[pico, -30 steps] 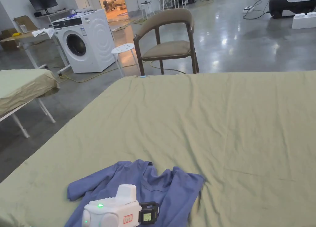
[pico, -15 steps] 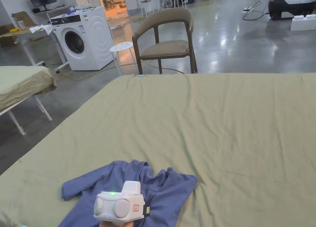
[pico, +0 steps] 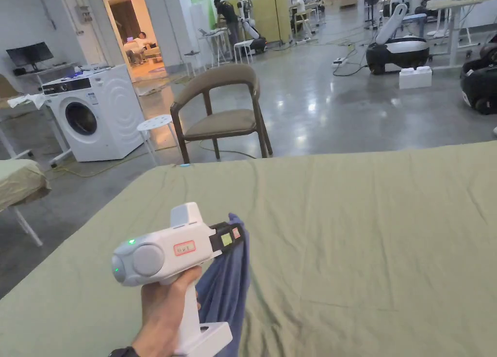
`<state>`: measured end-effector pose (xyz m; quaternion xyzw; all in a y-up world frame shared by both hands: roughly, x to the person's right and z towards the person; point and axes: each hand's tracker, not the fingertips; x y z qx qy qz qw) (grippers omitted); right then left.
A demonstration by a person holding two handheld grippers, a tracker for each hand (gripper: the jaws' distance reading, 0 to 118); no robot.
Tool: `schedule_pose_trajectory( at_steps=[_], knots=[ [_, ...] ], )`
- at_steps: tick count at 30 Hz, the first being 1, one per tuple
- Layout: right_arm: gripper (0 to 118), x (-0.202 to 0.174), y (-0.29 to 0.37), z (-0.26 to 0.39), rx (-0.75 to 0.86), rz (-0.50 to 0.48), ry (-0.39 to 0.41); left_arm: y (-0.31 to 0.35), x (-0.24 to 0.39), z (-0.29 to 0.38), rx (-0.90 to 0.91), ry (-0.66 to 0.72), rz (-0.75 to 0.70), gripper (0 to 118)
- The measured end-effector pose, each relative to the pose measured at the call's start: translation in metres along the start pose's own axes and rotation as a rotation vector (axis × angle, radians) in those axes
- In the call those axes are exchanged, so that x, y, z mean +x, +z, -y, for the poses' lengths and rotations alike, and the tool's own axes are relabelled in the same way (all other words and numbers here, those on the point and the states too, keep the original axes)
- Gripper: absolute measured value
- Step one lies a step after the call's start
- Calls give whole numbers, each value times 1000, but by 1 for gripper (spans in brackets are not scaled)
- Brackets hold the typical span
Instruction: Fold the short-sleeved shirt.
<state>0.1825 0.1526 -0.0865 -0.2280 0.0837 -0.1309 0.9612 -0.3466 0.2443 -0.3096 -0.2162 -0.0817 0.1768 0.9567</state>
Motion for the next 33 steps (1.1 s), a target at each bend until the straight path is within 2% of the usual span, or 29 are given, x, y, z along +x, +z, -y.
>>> schedule_pose_trajectory(
  at_steps=[3, 6, 10, 12, 15, 18, 20, 22, 24, 26, 29, 33],
  knots=[
    [0, 7, 10, 0, 17, 20, -29, -34, 66, 8, -50, -89, 118, 0],
    [0, 16, 21, 2, 28, 47, -35, -73, 130, 54, -159, -210, 222, 0],
    [0, 30, 37, 3, 42, 92, -47, -110, 205, 154, -347, -274, 424, 0],
    [0, 37, 44, 3, 50, 120, -56, -117, 243, 207, -447, -346, 518, 0],
    [0, 48, 54, 3, 55, 163, -65, -114, 293, 279, -573, -384, 660, 0],
    [0, 53, 62, 4, 50, 199, -55, -104, 319, 325, -648, -387, 706, 0],
    [0, 53, 64, 6, 46, 203, -54, -99, 319, 335, -636, -393, 680, 0],
    [0, 52, 61, 9, 38, 195, -65, -93, 306, 334, -616, -374, 665, 36],
    [0, 47, 56, 12, 27, 165, -72, -81, 289, 320, -569, -337, 692, 85],
    [0, 39, 49, 12, 22, 139, -54, -53, 272, 292, -452, -393, 657, 86],
    [0, 25, 37, 6, 28, 81, -24, -1, 240, 241, -232, -491, 521, 86],
    [0, 5, 25, -8, 51, 13, 45, 84, 195, 183, 13, -490, 318, 86]
  ],
)
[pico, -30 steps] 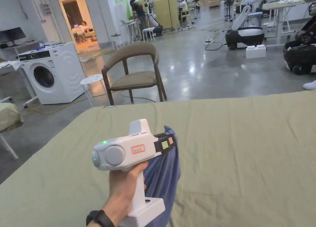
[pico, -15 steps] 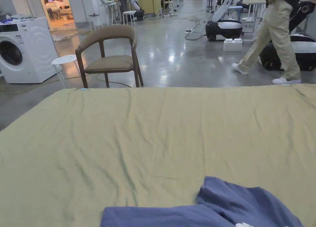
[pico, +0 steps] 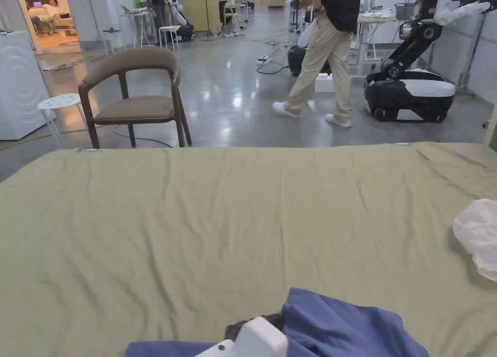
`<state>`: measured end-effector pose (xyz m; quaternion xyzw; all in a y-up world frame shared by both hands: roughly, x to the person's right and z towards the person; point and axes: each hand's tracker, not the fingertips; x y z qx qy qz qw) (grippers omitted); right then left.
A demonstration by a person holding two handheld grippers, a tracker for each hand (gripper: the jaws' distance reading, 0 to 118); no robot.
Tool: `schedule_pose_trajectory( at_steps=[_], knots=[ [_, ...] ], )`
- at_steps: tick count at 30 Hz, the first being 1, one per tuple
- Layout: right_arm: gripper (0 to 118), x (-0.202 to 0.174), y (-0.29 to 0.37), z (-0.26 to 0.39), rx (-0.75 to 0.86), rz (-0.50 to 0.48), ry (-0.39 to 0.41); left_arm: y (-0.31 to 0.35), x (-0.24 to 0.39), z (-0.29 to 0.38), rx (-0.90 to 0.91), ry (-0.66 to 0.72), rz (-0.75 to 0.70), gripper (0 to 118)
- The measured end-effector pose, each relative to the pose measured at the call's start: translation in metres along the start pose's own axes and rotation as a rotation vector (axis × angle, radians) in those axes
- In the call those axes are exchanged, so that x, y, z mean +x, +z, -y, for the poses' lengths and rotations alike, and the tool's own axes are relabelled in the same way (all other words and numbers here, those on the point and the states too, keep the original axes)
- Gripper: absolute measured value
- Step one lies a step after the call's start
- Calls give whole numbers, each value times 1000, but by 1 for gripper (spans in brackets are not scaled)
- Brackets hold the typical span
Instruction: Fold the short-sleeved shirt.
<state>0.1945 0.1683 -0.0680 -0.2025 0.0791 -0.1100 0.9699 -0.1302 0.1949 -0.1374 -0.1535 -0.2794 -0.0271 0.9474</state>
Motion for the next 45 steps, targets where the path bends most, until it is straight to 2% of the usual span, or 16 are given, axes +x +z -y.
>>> schedule_pose_trajectory(
  at_steps=[3, 5, 7, 8, 9, 10, 12, 14, 21, 29, 33, 35, 37, 39, 41, 45],
  knots=[
    [0, -14, -2, -10, 40, -25, 56, 68, -6, -9, 137, 5, -226, 85],
    [0, -22, -1, -15, 71, -31, 91, 106, -3, -5, 219, 17, -370, 79],
    [0, -30, 2, -19, 96, -38, 121, 134, 2, -4, 245, 24, -441, 62],
    [0, -33, 4, -20, 106, -46, 140, 144, 3, -4, 242, 21, -454, 49],
    [0, -36, 6, -19, 117, -53, 165, 155, 5, -3, 237, 13, -471, 29],
    [0, -39, 8, -19, 125, -51, 187, 163, 6, -2, 222, 3, -488, 17],
    [0, -45, 12, -18, 132, -40, 201, 171, 8, 0, 190, 11, -531, 4],
    [0, -48, 15, -18, 134, -46, 205, 180, 6, 3, 168, 30, -541, 0],
    [0, -51, 13, -17, 129, -46, 200, 187, -4, 10, 124, 76, -597, 0],
    [0, -49, 6, -16, 97, -55, 169, 180, -21, 13, 104, 145, -576, 0],
    [0, -46, 1, -12, 56, -66, 177, 153, -65, 23, 23, 267, -540, 0],
    [0, -44, -1, -8, 38, -62, 188, 129, -99, 34, -36, 382, -524, 10],
    [0, -41, -3, -3, 16, -58, 181, 100, -134, 51, -87, 475, -452, 35],
    [0, -37, -5, 2, -12, -43, 164, 69, -158, 72, -125, 476, -441, 67],
    [0, -31, -7, 8, -36, -29, 163, 34, -180, 88, -238, 431, -480, 70],
    [0, -19, -9, 19, -92, -7, 160, -22, -222, 120, -380, 452, -505, 70]
  ],
)
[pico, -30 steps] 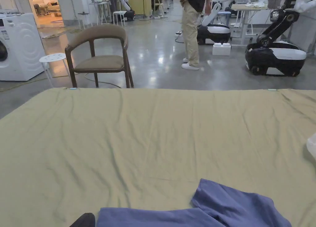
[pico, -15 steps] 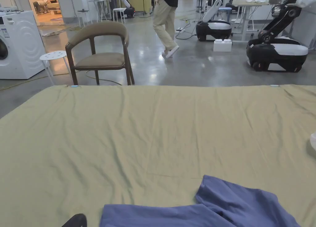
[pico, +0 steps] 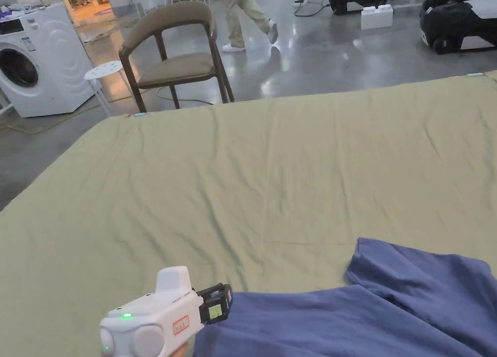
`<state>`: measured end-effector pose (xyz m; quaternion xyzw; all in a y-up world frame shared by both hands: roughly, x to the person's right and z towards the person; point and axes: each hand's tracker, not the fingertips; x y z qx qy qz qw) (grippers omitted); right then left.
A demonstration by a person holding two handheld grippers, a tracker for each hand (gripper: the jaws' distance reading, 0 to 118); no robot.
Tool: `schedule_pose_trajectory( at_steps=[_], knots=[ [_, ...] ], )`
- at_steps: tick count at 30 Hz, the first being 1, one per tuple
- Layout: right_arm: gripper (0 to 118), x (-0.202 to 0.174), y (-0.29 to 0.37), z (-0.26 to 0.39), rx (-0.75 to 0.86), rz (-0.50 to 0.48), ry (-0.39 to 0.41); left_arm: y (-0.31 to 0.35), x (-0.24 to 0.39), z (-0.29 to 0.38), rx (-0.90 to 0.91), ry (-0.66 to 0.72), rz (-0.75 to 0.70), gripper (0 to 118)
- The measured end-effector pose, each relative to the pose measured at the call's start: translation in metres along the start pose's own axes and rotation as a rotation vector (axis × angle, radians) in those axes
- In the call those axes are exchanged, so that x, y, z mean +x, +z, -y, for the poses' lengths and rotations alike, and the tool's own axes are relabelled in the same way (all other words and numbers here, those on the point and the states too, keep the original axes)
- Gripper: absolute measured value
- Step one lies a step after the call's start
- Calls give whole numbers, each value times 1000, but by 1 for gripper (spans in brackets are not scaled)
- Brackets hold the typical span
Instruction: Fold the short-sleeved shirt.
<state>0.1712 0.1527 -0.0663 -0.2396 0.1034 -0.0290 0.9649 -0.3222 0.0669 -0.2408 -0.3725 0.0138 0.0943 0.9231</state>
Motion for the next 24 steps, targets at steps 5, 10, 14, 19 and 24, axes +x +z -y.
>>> schedule_pose_trajectory(
  at_steps=[5, 10, 14, 19, 24],
  knots=[
    [0, 11, 0, 13, -46, 35, -25, -45, -14, 7, -107, 91, -58, 66],
    [0, 18, -4, 24, -81, 42, -49, -51, -6, 10, -114, 93, -66, 13],
    [0, 17, -13, 26, -99, 41, -51, -62, 12, 12, -144, -20, -93, 3],
    [0, 21, -42, -4, -81, 2, -38, -66, -2, 9, -175, 41, -59, 2],
    [74, 42, -126, -63, -136, -58, 46, -65, -8, 9, -187, 81, -35, 2]
  ],
)
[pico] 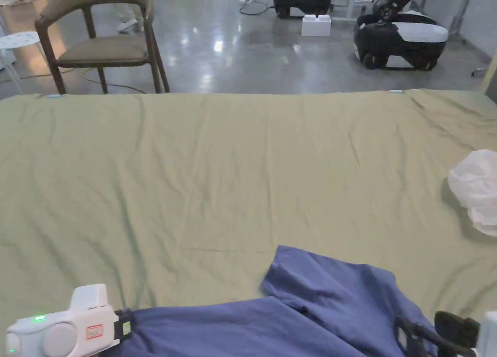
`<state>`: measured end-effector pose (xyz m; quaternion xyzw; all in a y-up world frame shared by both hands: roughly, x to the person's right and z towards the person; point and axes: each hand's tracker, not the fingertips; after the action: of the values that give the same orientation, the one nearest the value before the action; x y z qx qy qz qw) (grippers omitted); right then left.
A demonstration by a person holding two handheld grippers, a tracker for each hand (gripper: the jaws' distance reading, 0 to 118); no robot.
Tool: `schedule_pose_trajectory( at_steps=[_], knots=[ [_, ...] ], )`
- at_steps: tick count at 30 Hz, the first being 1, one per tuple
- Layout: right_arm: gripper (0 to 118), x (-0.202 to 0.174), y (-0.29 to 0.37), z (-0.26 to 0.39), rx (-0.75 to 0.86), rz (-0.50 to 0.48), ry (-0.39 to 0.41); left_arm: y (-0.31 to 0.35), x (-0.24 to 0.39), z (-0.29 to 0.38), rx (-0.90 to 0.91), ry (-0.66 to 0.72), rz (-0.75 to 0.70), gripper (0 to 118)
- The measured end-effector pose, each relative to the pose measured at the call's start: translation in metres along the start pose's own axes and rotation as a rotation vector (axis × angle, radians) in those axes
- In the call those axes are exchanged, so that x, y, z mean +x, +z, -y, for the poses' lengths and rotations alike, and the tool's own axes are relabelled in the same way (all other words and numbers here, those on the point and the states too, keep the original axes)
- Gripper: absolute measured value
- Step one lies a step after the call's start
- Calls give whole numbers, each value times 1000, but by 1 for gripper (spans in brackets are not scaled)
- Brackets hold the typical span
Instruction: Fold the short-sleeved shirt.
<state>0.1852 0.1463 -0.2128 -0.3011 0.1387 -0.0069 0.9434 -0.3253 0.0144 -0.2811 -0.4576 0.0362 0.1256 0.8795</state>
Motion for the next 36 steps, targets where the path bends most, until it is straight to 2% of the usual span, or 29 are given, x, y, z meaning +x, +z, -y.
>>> schedule_pose_trajectory(
  at_steps=[3, 5, 7, 10, 11, 13, 14, 17, 19, 20, 21, 22, 24, 26, 30, 33, 36],
  knots=[
    [74, 21, -73, -40, -131, -16, 41, -1, 3, 1, -3, -22, -9, 2],
    [74, 41, -128, -56, -260, -6, -4, -1, 1, 1, -4, -19, -8, 2],
    [74, 57, -178, -63, -372, 43, -50, 0, 0, 1, -4, -8, 0, 2],
    [72, 69, -229, -58, -551, 125, -12, -1, -2, 1, -4, -5, 4, 2],
    [69, 70, -238, -54, -591, 150, -8, -1, -2, 1, -4, -4, 5, 2],
    [49, 67, -245, -46, -632, 134, 31, -1, -5, 0, -7, 6, 12, 2],
    [38, 66, -245, -44, -623, 120, 34, -1, -7, 0, -7, 17, 18, 2],
    [2, 63, -232, -44, -567, 77, -26, 0, -10, 1, -3, 46, 31, 2],
    [2, 63, -219, -47, -524, 85, -37, 2, -15, -6, -25, 82, 66, 1],
    [1, 64, -208, -49, -483, 68, -61, 9, -21, -11, -33, 151, 106, 0],
    [1, 66, -193, -53, -447, 51, -88, 23, -27, -12, -5, 217, 149, 0],
    [1, 68, -175, -56, -397, 31, -108, 41, -28, -14, 61, 217, 191, 0],
    [1, 71, -135, -65, -303, -7, -125, 81, -23, -14, 150, 134, 204, 0],
    [1, 75, -93, -74, -210, -4, -108, 124, -14, -14, 228, 55, 227, 0],
    [1, 74, 0, -90, 32, 15, -91, 208, -8, -26, 402, 73, 339, 0],
    [1, 68, 63, -109, 180, 39, -107, 268, 5, -42, 526, 7, 340, 0],
    [1, 65, 99, -134, 278, 85, -47, 314, 12, -61, 640, -19, 375, 0]
  ],
)
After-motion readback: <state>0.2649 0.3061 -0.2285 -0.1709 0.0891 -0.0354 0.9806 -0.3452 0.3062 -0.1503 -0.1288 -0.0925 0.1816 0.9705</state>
